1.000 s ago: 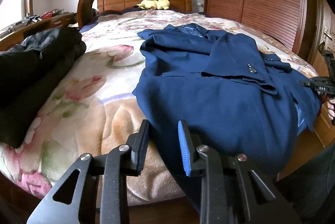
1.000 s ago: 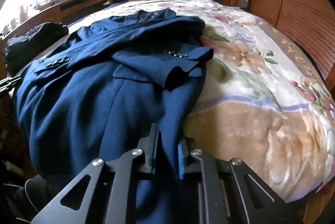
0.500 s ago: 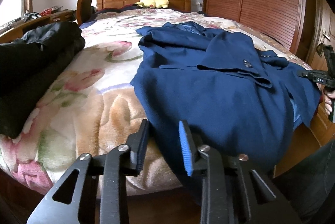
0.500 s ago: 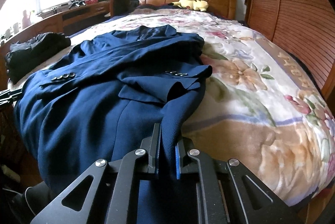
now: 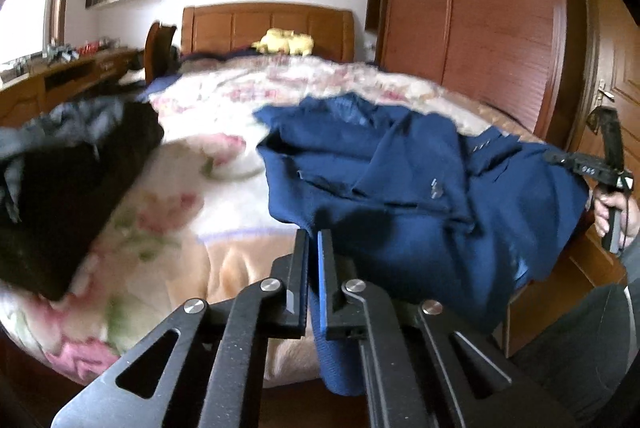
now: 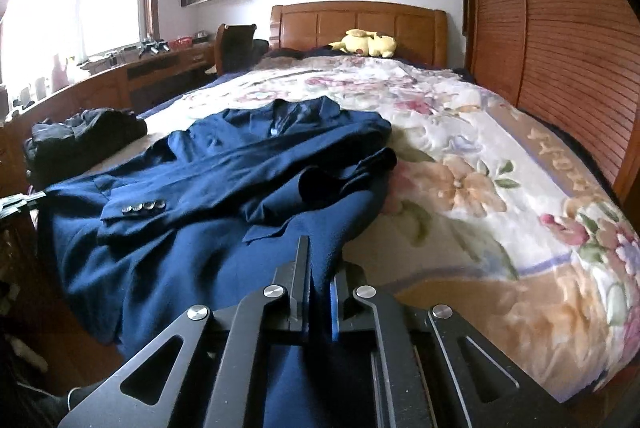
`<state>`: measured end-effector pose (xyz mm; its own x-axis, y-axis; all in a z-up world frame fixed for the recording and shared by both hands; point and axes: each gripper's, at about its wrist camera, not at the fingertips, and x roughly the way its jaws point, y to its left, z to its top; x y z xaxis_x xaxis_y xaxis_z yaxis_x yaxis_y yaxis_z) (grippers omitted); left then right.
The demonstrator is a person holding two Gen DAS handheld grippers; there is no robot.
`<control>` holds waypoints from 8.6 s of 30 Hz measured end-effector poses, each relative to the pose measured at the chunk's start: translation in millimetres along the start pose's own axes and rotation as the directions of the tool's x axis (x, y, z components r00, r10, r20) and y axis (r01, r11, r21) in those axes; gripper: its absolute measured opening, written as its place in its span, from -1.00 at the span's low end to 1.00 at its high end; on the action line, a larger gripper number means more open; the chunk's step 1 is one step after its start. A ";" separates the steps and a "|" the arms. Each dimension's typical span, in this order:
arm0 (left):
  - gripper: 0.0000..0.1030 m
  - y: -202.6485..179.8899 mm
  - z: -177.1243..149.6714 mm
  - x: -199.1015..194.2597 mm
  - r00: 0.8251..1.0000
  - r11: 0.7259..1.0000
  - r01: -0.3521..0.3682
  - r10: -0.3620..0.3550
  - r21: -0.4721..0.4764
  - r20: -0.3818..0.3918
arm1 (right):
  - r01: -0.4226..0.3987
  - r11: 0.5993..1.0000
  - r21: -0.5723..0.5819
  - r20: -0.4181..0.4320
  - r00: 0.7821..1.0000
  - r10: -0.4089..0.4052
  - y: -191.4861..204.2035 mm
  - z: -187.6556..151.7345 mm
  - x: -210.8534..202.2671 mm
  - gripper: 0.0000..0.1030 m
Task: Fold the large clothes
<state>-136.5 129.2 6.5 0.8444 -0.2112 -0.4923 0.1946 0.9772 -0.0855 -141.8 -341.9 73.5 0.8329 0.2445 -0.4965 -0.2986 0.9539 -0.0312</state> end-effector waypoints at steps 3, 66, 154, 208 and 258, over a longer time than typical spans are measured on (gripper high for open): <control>-0.93 -5.3 11.8 -12.8 0.999 1.000 -0.002 0.001 0.011 0.041 | 0.006 1.000 -0.013 0.016 1.000 -0.006 2.8 7.6 -8.9 -0.89; -0.60 51.3 171.3 248.3 0.972 0.980 -0.192 0.182 0.055 0.146 | 0.235 0.968 -0.084 -0.134 0.960 -0.244 -24.1 167.2 250.2 0.21; 0.56 48.6 142.2 251.4 0.998 0.990 -0.027 0.020 0.136 0.052 | -0.004 0.948 -0.318 -0.317 0.943 -0.102 72.6 149.8 238.4 0.21; 0.56 44.0 135.4 263.1 1.000 0.988 -0.019 0.021 0.152 -0.010 | 0.302 0.953 0.019 -0.429 0.864 -0.265 -81.4 169.5 369.5 0.12; 0.56 39.6 125.3 225.8 0.989 0.971 -0.119 0.135 0.209 -0.062 | 0.103 0.986 0.133 -0.195 0.978 -0.076 -99.0 62.1 169.1 0.40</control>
<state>124.4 117.3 0.4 0.8306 -0.0756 -0.5517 0.1925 0.9687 0.1570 57.6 -384.2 46.5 0.7460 0.1328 -0.6526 -0.1469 0.9886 0.0331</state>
